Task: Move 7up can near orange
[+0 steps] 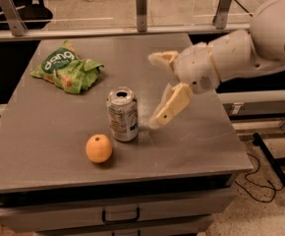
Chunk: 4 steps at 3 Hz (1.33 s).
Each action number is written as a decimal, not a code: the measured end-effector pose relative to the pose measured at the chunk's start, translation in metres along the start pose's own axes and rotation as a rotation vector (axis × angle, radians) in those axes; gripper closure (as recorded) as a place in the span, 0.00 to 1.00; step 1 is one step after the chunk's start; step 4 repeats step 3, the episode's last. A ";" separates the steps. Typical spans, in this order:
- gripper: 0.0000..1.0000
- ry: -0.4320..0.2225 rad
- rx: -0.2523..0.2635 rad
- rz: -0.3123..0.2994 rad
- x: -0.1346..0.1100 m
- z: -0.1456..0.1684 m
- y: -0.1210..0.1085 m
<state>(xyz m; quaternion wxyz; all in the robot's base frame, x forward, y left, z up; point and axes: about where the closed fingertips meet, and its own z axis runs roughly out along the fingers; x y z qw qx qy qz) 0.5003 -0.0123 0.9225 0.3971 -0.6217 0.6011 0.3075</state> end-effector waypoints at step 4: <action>0.00 0.101 0.597 -0.372 -0.129 -0.144 -0.079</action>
Offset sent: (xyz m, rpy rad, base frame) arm 0.0637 -0.1102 0.3198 -0.1526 -1.0015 -0.5837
